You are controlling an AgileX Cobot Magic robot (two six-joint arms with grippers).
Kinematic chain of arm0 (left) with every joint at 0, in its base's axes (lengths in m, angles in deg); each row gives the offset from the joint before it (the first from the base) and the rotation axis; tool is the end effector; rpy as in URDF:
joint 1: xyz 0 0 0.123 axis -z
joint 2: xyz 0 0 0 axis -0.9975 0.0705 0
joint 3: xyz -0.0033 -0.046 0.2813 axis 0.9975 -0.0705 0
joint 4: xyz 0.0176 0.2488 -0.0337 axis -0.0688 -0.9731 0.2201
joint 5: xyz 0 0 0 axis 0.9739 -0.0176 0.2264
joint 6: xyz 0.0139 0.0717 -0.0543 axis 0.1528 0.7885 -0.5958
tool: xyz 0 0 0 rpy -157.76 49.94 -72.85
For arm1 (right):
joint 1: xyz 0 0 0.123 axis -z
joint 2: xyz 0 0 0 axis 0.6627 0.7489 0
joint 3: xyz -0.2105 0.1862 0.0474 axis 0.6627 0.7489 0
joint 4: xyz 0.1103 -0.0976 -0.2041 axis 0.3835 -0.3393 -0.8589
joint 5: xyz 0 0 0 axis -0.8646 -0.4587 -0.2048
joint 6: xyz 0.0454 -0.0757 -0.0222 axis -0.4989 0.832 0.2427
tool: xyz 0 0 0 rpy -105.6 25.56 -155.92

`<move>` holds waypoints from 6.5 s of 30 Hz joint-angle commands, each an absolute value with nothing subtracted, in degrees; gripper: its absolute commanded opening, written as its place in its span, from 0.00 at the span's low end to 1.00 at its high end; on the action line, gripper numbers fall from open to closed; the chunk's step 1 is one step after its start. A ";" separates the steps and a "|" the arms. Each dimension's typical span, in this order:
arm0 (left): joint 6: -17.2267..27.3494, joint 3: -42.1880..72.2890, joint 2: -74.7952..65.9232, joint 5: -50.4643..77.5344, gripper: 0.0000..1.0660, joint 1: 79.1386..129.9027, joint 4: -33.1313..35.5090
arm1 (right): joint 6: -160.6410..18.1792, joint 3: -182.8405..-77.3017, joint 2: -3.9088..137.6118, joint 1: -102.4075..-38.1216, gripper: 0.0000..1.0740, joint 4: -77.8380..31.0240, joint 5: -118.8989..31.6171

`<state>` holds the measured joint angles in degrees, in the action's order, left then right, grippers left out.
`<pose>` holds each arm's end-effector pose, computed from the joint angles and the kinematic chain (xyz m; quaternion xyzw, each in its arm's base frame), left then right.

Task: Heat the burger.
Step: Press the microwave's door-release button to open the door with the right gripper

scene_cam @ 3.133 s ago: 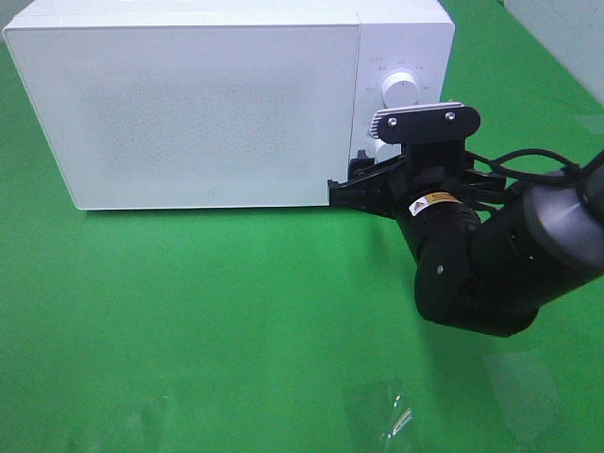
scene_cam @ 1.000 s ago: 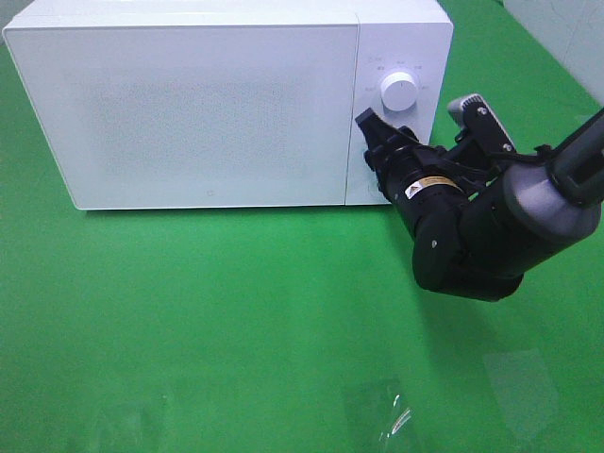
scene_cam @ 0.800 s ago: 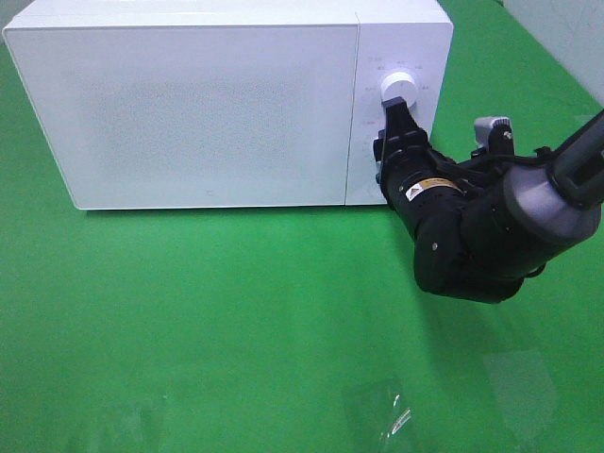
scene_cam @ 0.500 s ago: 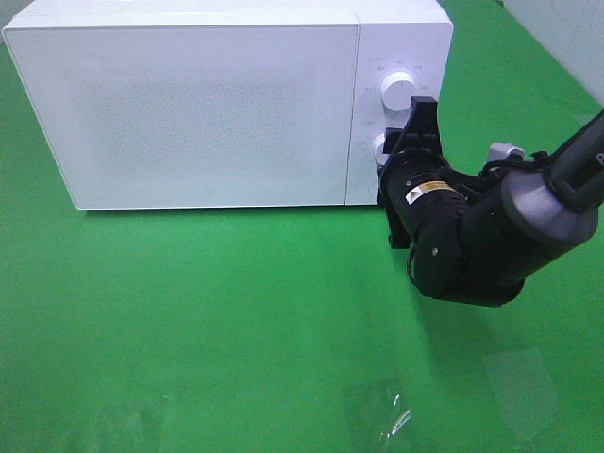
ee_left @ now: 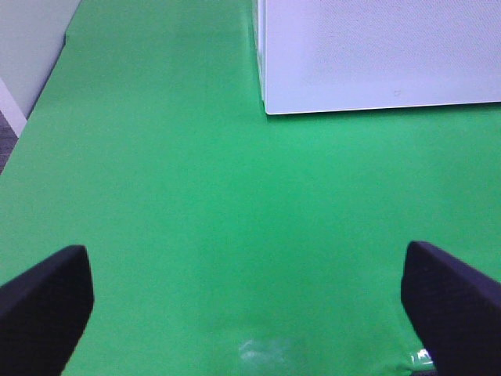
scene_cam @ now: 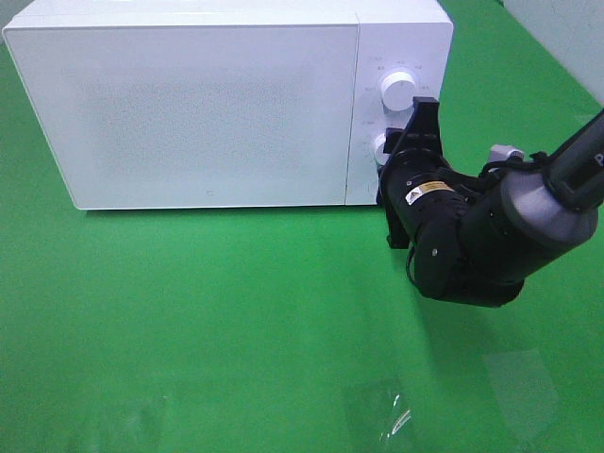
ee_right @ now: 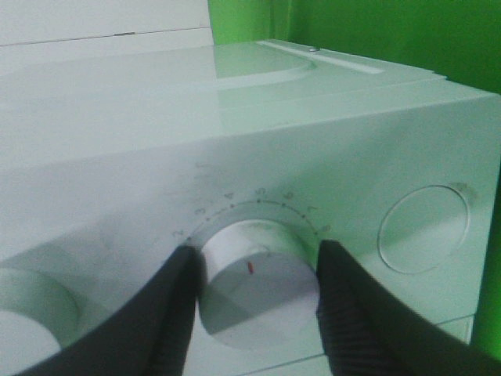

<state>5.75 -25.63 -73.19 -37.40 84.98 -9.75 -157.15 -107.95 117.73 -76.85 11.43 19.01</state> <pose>-0.0085 -0.0052 0.2800 0.0279 0.8527 -0.0072 0.5217 0.3213 0.1693 0.1133 0.5262 0.5280 0.4986 0.4424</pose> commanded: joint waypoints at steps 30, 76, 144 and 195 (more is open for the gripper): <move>5.29 -25.57 -74.22 -36.66 0.94 84.93 -9.70 | -149.24 -102.45 112.80 -76.85 0.66 5.47 19.58; 5.29 -25.57 -74.22 -36.66 0.94 84.93 -9.70 | -62.72 -97.18 68.80 -66.88 0.66 -8.68 -70.37; 5.29 -25.57 -74.16 -36.66 0.94 84.93 -9.70 | -75.79 -90.31 -3.62 -47.46 0.66 -20.03 -101.88; 5.29 -25.57 -74.16 -36.66 0.94 84.93 -9.70 | -75.79 -80.91 19.75 -47.63 0.66 -19.91 -57.02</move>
<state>5.75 -25.63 -73.19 -37.40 84.98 -9.75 -75.79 -81.08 19.47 -47.75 -19.63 -59.14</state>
